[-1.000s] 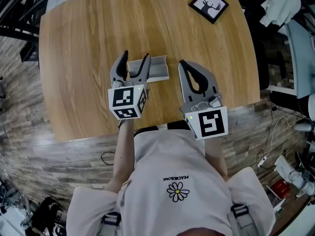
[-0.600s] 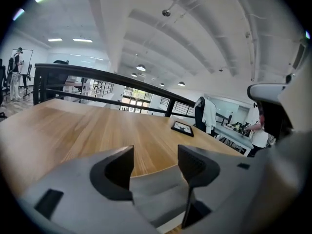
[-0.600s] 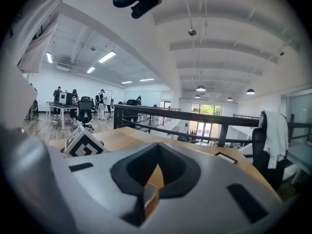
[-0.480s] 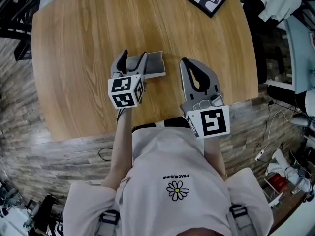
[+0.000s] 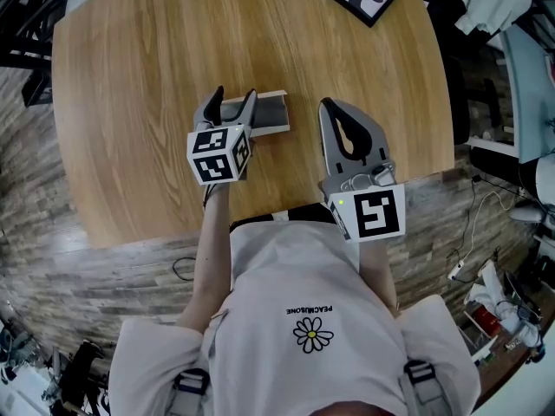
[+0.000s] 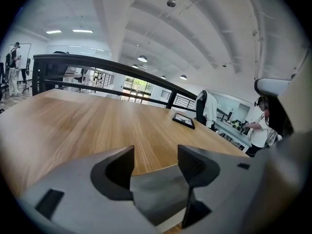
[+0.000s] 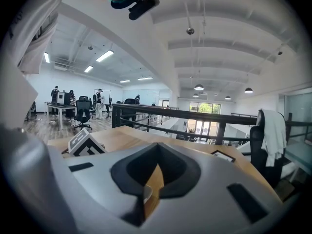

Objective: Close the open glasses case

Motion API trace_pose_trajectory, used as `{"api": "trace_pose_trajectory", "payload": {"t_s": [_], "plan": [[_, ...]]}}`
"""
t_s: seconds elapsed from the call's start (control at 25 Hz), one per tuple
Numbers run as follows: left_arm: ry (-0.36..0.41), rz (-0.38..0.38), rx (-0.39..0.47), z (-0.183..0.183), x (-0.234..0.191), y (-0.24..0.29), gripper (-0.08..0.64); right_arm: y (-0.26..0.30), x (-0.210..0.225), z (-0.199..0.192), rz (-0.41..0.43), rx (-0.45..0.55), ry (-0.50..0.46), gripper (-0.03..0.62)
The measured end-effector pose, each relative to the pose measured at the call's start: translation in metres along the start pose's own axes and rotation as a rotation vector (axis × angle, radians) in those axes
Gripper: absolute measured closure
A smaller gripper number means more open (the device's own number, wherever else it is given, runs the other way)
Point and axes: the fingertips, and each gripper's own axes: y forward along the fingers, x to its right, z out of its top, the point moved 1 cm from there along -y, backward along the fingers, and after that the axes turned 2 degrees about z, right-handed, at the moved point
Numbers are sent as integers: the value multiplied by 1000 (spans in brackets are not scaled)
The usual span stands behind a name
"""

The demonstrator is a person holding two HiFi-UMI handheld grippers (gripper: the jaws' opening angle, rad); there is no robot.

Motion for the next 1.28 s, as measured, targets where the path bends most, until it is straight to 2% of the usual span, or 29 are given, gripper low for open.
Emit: {"api": "trace_pose_trajectory", "payload": {"t_s": [0.28, 0.56, 0.76, 0.92, 1.28], "plan": [[18, -33, -52, -10, 16, -7, 284, 1, -7, 1, 27, 10, -10, 584], [34, -27, -64, -18, 20, -14, 288, -4, -17, 3, 54, 16, 23, 584], [24, -29, -78, -24, 24, -22, 288, -10, -19, 3, 64, 19, 18, 584], [37, -24, -96, -34, 29, -28, 288, -14, -17, 1, 64, 24, -26, 584], [51, -7, -131, -50, 33, -36, 288, -18, -25, 7, 89, 45, -1, 584]]}}
